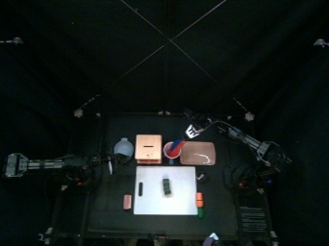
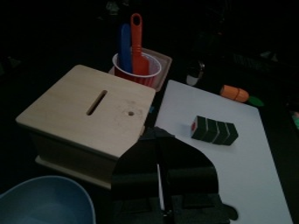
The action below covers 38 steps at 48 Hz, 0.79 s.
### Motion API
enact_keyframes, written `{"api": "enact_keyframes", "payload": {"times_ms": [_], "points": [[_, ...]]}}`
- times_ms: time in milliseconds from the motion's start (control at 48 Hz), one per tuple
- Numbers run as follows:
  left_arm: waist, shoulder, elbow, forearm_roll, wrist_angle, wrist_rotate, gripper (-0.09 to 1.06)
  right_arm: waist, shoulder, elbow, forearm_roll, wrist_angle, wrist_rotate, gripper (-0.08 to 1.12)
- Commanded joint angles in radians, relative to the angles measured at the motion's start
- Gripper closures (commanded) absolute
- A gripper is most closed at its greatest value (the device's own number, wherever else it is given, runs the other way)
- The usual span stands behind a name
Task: Place sushi on board then cut the sushi with the knife then place the pieces on the plate
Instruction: Pick knife at handle with right hand
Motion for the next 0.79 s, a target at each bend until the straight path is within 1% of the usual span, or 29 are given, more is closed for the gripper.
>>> {"api": "enact_keyframes", "payload": {"times_ms": [21,208,333,521,792], "points": [[0.005,0.003,-0.011,-0.002,-0.005,0.002,0.99,-0.011,0.041,-0.087,0.015,0.074,-0.043,0.19],[0.006,0.003,-0.008,-0.002,-0.005,0.0,0.99,-0.009,0.132,-0.175,0.026,0.155,-0.074,0.19],[0.006,0.003,-0.006,-0.002,-0.005,0.0,0.99,-0.006,0.166,-0.213,0.037,0.215,-0.086,0.19],[0.008,0.003,-0.003,-0.002,-0.005,0.002,0.99,0.006,0.196,-0.245,0.046,0.281,-0.092,0.19],[0.009,0.003,-0.003,0.0,-0.005,0.0,0.99,0.037,0.25,-0.262,0.043,0.327,-0.092,0.19]]}}
